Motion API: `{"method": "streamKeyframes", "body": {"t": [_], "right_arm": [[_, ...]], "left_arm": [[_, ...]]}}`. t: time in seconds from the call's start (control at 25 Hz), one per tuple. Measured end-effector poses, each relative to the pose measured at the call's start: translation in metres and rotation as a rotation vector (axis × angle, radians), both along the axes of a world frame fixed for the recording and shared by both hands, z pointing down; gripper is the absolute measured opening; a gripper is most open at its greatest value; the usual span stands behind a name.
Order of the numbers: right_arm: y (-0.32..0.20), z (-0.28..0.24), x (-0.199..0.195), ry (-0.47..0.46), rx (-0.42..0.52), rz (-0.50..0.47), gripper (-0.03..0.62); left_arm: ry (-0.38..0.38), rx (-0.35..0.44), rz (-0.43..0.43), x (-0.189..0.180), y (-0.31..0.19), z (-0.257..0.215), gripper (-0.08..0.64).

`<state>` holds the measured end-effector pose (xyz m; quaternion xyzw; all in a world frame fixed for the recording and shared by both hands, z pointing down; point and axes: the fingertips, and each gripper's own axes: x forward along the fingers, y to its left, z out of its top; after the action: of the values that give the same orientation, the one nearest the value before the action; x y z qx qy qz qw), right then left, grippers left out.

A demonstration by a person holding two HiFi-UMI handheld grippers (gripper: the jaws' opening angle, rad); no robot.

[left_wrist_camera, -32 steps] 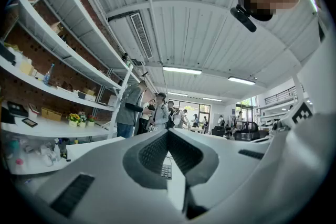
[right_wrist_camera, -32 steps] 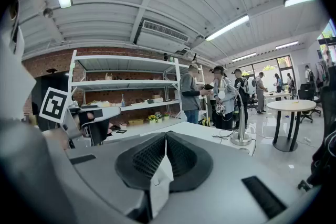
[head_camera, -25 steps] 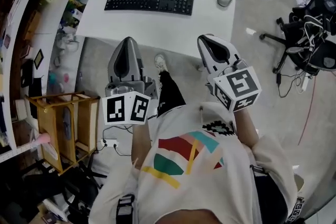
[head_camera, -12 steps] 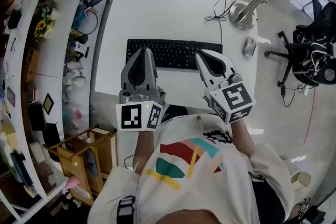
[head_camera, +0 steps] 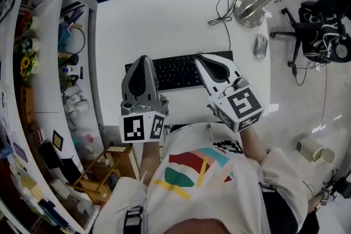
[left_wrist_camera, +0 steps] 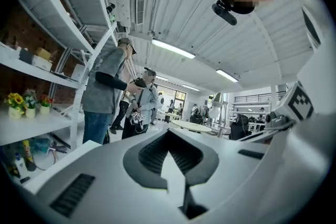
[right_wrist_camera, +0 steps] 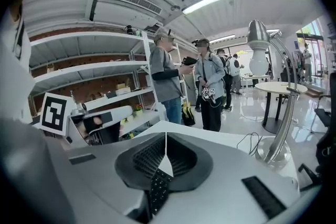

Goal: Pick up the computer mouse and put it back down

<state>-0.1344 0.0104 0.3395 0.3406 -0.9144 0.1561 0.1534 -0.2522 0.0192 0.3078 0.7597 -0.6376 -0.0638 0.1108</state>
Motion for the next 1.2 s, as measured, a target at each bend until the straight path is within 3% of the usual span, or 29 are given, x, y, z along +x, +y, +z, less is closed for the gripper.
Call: {"method": "streamKeyframes", "body": {"t": [0.16,0.52,0.76,0.8,0.84,0.88,0.96,1.08,1.2], "right_arm": [[-0.015,0.006,0.023,0.000,-0.018,0.064,0.014],[-0.047,0.032,0.093,-0.049,-0.077,0.184,0.014],[-0.083,0.062,0.155,-0.027,-0.098,0.369,0.018],[-0.093,0.067,0.168,-0.005,-0.078,0.411,0.072],[-0.102,0.073,0.180,0.018,-0.065,0.447,0.218],[-0.111,0.083,0.192,0.041,-0.065,0.483,0.280],[-0.127,0.109,0.225,0.090,-0.092,0.580,0.329],[-0.133,0.155,0.285,0.168,-0.174,0.756,0.342],[-0.131,0.189,0.325,0.209,-0.253,0.863,0.342]], "left_arm": [[0.017,-0.030,0.098,0.040,-0.025,0.014,0.046],[-0.057,-0.043,0.287,0.141,-0.062,0.020,0.046],[-0.064,-0.087,0.393,0.196,-0.088,0.048,0.046],[-0.067,-0.095,0.406,0.204,-0.094,0.052,0.046],[-0.070,-0.104,0.418,0.211,-0.099,0.058,0.046],[-0.073,-0.113,0.431,0.217,-0.104,0.064,0.046],[-0.079,-0.136,0.458,0.228,-0.115,0.077,0.046],[-0.086,-0.174,0.493,0.241,-0.128,0.097,0.046],[-0.087,-0.210,0.509,0.249,-0.138,0.115,0.046]]}}
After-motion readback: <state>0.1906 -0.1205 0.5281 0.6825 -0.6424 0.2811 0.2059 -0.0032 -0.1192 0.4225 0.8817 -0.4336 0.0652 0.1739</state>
